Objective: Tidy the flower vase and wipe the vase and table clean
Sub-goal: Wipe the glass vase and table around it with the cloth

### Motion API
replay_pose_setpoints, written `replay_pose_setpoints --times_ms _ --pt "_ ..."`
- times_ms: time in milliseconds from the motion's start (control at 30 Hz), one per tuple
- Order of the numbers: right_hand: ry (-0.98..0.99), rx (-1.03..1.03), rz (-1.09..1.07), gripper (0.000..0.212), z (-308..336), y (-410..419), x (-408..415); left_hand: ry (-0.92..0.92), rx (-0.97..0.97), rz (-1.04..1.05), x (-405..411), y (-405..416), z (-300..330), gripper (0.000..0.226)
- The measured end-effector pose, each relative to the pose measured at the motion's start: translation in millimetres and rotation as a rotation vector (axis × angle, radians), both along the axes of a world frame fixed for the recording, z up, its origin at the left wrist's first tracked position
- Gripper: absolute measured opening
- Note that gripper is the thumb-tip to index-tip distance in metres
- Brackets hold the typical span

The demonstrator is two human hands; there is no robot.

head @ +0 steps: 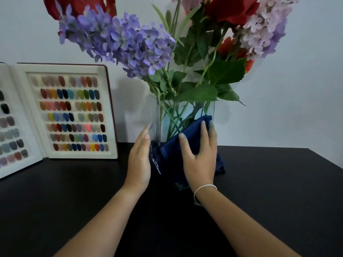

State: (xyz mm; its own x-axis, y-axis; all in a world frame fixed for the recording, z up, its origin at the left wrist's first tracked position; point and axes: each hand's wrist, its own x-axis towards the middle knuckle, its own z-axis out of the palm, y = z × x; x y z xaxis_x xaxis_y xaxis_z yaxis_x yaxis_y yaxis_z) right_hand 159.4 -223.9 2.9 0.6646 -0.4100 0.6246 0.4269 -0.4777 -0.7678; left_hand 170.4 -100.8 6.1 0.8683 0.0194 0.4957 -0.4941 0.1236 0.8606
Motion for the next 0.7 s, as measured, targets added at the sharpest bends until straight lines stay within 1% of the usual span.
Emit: replay_pose_setpoints --times_ms 100,167,333,533,700 --pt "0.014 -0.042 -0.017 0.076 1.4 1.4 1.4 0.025 0.015 -0.066 3.2 0.1 -2.8 0.034" --pt "0.013 -0.075 -0.030 0.077 0.3 1.3 3.0 0.031 -0.001 -0.083 5.9 1.6 -5.2 0.031" --pt "-0.024 -0.116 -0.071 0.069 -2.4 -0.6 8.4 0.048 -0.079 -0.115 9.8 4.9 -8.3 0.045" --pt "-0.098 -0.095 -0.086 0.060 -3.1 -3.6 13.5 0.025 -0.055 -0.103 10.4 5.3 -8.4 0.042" --pt "-0.139 -0.053 -0.107 0.053 3.4 -8.7 19.8 0.021 -0.063 -0.100 9.1 3.8 -7.1 0.047"
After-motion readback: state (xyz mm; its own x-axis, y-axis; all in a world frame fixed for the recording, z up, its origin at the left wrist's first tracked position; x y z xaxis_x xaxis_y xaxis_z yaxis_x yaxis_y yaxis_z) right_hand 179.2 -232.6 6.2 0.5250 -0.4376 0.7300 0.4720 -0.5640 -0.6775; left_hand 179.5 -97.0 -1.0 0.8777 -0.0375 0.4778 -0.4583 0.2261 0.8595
